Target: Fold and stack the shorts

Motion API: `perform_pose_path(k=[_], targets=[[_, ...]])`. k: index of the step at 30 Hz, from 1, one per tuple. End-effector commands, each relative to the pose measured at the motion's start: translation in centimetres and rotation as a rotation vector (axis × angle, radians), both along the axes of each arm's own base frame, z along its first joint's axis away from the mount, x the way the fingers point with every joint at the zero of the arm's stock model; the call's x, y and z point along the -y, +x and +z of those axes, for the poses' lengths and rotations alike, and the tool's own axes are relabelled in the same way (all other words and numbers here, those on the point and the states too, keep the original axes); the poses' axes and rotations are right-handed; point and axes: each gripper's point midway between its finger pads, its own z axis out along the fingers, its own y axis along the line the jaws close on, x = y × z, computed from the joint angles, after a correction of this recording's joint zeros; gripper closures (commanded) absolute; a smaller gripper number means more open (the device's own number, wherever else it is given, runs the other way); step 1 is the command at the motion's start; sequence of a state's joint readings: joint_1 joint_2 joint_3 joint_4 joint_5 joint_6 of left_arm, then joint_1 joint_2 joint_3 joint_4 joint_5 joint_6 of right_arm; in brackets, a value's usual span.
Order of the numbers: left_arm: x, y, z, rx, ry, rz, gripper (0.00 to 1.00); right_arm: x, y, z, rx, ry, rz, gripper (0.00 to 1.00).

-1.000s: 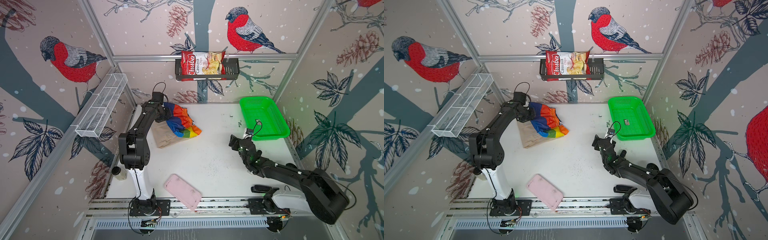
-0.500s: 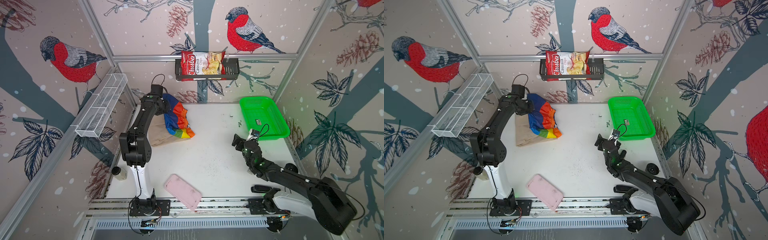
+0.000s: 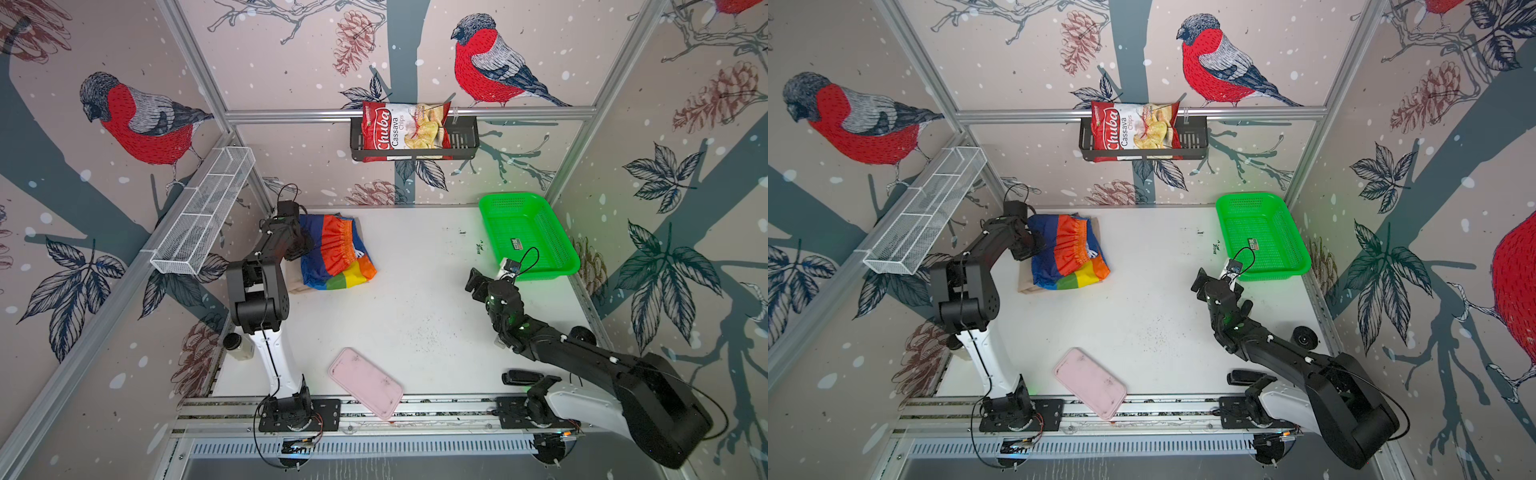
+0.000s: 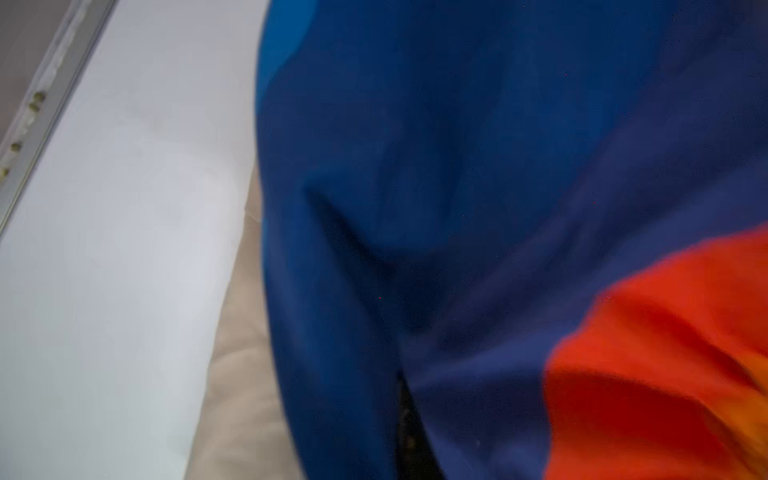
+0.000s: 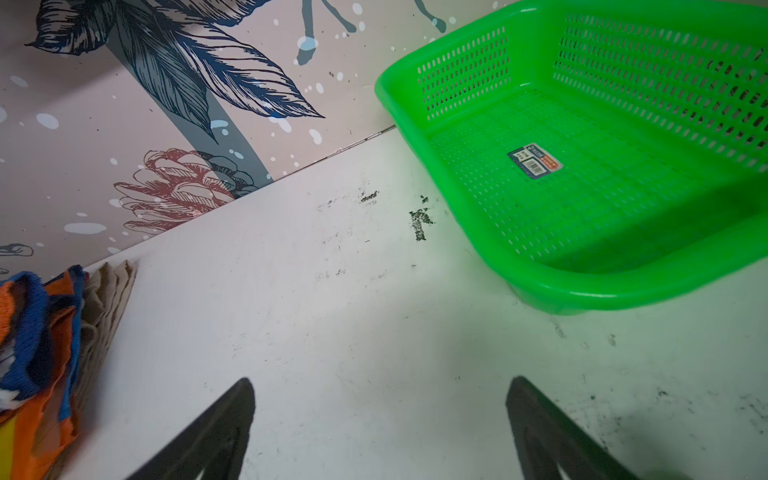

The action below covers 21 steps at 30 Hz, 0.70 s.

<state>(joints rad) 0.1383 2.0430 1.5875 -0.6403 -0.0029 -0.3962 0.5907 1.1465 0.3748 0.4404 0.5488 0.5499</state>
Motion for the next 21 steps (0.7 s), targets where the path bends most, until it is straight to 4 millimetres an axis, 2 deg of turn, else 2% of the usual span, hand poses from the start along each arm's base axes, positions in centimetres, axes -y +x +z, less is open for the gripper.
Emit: perform_pose_path(k=[1, 4, 7, 9, 14, 15, 18, 20, 21], targets=[[-0.1, 0.5, -1.8, -0.009, -0.031, 0.017, 0.48, 0.7, -0.1, 0.1, 0.014, 0.021, -0.029, 0.05], [0.0, 0.2, -2.6, -0.039, -0.041, 0.03, 0.37, 1.0, -0.3, 0.1, 0.017, 0.029, -0.035, 0.04], [-0.1, -0.2, -1.9, -0.051, -0.041, 0.046, 0.33, 1.1, -0.3, 0.1, 0.018, 0.037, -0.031, 0.04], [-0.2, -0.5, -0.5, -0.032, -0.032, 0.058, 0.32, 1.1, -0.2, 0.1, 0.017, 0.042, -0.027, 0.03], [-1.2, -2.3, 4.7, 0.044, 0.033, 0.102, 0.31, 0.2, -0.1, 0.1, 0.018, 0.071, 0.014, 0.03], [-1.2, -2.8, 5.7, 0.058, 0.044, 0.104, 0.32, 0.1, -0.1, 0.0, 0.019, 0.077, 0.017, 0.03], [-1.0, -4.2, 8.0, 0.101, 0.046, 0.103, 0.46, -0.4, 0.1, -0.2, 0.011, 0.084, 0.035, 0.03], [-0.2, -4.8, 8.8, 0.135, 0.013, 0.08, 0.62, -1.1, 0.2, -0.2, 0.01, 0.087, 0.074, 0.17], [0.5, -5.1, 8.6, 0.144, -0.015, 0.069, 0.71, -1.6, 0.2, -0.2, 0.013, 0.095, 0.1, 0.32]])
